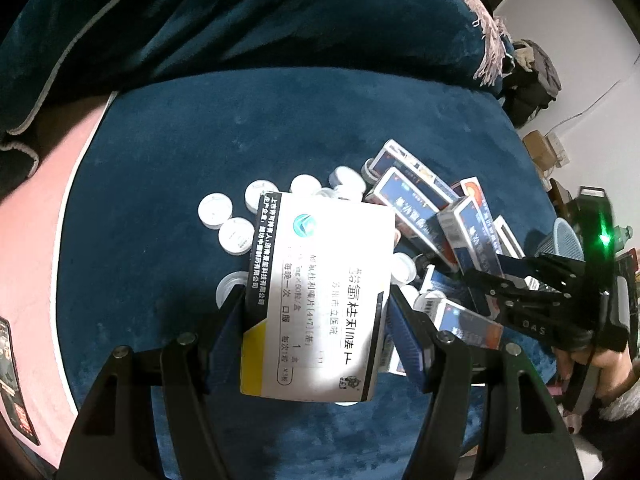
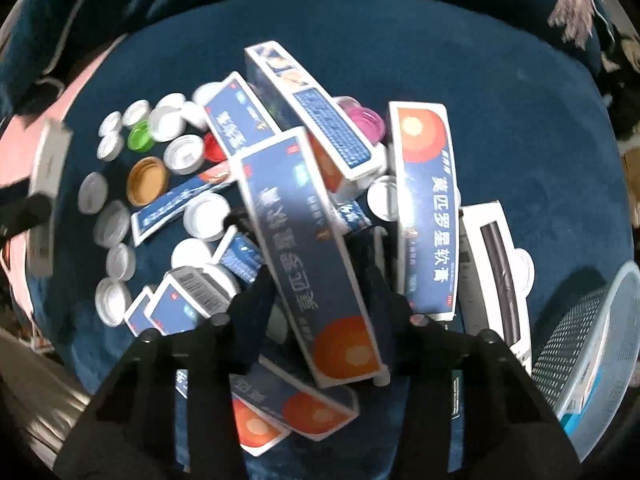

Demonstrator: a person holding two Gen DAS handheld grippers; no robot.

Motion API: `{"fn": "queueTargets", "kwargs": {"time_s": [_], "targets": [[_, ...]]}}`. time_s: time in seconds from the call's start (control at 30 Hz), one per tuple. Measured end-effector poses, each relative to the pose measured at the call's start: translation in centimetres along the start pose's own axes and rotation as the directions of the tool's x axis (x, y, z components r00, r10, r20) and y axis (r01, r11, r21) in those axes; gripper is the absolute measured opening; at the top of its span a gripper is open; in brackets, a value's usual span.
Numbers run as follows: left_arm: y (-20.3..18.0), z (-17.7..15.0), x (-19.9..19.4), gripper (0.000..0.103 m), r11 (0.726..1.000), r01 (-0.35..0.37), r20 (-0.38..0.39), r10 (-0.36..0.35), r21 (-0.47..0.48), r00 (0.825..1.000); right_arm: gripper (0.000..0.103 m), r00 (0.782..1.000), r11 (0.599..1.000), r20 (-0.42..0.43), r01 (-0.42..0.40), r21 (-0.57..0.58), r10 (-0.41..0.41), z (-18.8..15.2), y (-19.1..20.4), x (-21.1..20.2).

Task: Organize objects
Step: 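Grasp the blue box with orange circle in right gripper while left grasps white-yellow box, then carry both boxes over the colander and open both grippers to drop them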

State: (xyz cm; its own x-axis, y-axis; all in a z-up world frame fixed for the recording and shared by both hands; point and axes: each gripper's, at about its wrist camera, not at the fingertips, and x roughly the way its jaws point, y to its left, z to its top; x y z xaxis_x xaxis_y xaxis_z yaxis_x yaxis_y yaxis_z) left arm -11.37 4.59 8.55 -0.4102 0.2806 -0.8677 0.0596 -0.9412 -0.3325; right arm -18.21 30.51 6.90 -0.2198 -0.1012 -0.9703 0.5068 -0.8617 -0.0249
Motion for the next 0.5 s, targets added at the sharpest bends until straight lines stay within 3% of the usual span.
{"fn": "queueTargets", "kwargs": {"time_s": [0.23,0.5], "targets": [[-3.0,0.5,-1.1,0.069,0.999,0.022,0.017,-0.023,0.024,1.0,0.043,0.986,0.998,0.165,-0.034,0.055,0.025,-1.4,-0.6,-5.5],[-11.1,1.2,-2.1,0.069,0.988,0.104,0.031,-0.109,0.116,0.994,0.043,0.949,0.984,0.314,-0.023,0.178,-0.035,-3.7,-3.2,-11.3]]}}
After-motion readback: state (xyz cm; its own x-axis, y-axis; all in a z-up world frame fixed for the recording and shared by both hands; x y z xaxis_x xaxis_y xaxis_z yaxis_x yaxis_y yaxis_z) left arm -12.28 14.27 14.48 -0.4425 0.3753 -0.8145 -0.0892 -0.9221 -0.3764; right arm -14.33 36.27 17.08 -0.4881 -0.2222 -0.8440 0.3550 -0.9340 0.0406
